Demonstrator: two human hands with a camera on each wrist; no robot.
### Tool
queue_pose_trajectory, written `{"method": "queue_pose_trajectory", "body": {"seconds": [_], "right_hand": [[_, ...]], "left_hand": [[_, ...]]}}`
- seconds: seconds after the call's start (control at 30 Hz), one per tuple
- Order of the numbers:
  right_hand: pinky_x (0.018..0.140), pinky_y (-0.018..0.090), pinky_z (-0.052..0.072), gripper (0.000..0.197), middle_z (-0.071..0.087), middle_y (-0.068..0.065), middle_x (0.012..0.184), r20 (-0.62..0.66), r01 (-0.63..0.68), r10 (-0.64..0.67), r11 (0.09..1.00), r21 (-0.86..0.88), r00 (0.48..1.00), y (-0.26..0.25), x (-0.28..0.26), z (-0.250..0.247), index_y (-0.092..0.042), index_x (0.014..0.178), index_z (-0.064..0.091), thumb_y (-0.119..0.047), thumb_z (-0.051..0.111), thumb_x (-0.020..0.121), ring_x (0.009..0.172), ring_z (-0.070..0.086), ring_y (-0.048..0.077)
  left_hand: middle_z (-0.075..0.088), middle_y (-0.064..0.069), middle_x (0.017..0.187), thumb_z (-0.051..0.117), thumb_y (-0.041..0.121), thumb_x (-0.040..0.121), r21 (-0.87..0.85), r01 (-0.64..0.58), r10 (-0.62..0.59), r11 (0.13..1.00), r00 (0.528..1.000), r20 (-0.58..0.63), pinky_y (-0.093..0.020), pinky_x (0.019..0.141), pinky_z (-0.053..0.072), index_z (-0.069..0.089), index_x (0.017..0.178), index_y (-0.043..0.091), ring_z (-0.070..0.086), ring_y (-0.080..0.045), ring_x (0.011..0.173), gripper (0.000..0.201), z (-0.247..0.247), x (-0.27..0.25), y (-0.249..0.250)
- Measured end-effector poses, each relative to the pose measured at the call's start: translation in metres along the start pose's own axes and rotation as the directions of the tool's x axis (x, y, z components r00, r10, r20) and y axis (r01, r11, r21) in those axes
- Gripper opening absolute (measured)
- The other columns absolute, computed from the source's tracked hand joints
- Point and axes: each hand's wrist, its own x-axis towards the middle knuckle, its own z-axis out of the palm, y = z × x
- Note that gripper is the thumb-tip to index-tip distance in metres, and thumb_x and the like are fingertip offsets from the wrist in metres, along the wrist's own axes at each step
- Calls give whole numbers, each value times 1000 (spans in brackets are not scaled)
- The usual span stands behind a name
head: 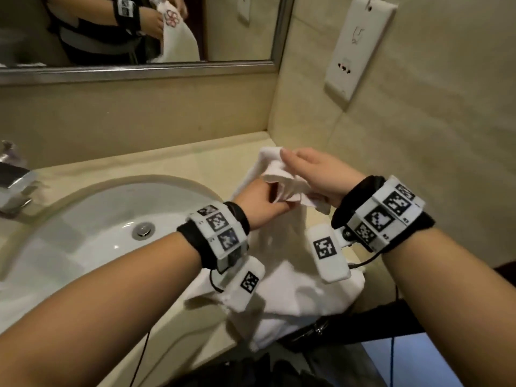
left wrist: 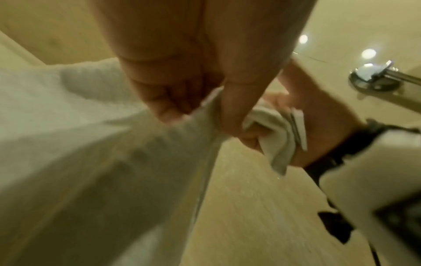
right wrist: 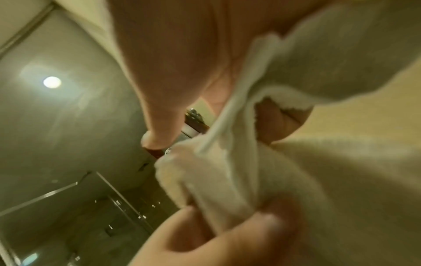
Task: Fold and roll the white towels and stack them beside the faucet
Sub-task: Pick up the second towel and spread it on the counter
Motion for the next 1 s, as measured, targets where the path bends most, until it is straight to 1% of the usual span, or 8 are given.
{"method": "queue_pose_trajectory", "body": {"seconds": [0.07,0.17,0.33,0.47,0.6,0.7,0.8,1.0], "right_hand": [[39,14,37,32,52,-9,67,-28,18,-21,996,-85,999,0,0,-10,-27,83,57,-58,50,81,49,51,-2],[52,8,41,27,59,-12,79,-54,12,-33,940,-342,998,5,1,-34,-29,85,59,-54,61,76,70,54,6],[82,33,41,36,63,7,105,-209,-175,35,689,-704,977,24,9,-58,-17,94,60,-51,48,86,100,56,26],[97,41,42,78,58,1,120,-84,87,-157,835,-543,984,22,17,-18,-25,124,48,-76,45,65,111,53,21],[82,37,48,37,61,13,113,-87,31,-91,851,-525,992,52,53,17,-14,114,52,-27,53,80,100,58,30],[76,30,43,22,62,16,111,-117,-149,95,743,-652,989,89,68,10,-11,101,59,-19,44,86,100,58,31],[83,31,43,26,62,17,115,-55,-193,225,653,-732,973,109,83,0,-8,105,61,-19,42,92,106,57,31],[73,30,38,25,64,24,105,-274,-206,39,760,-617,961,63,125,-51,-5,102,63,-1,43,87,98,59,36]], "left_hand": [[61,-7,114,64,24,84,39,12,-17,999,992,123,-15,73,34,55,116,10,52,-15,98,36,-14,8,-4],[64,-6,95,62,29,85,215,-38,-18,976,967,255,-24,71,36,61,94,14,54,-21,90,19,-42,19,-11],[59,-8,122,49,29,92,137,15,-36,990,988,147,-30,100,39,51,122,12,54,-24,114,35,-82,33,-14],[57,-4,105,47,29,93,231,-133,98,964,983,155,-21,73,35,49,120,10,51,-16,94,33,-86,46,1],[49,10,87,54,30,89,290,-165,120,943,978,168,-14,63,29,53,105,20,46,-8,81,19,-94,55,8],[43,19,72,60,33,84,312,-72,33,947,991,127,-3,56,33,44,78,32,42,3,65,18,-116,49,-2],[49,14,76,65,31,81,324,62,-84,944,995,54,-10,65,36,49,82,29,48,-6,74,16,-136,38,-23],[64,-12,108,62,22,84,658,396,-482,640,874,-58,-28,82,42,61,111,11,58,-26,101,29,-164,15,-81]]}}
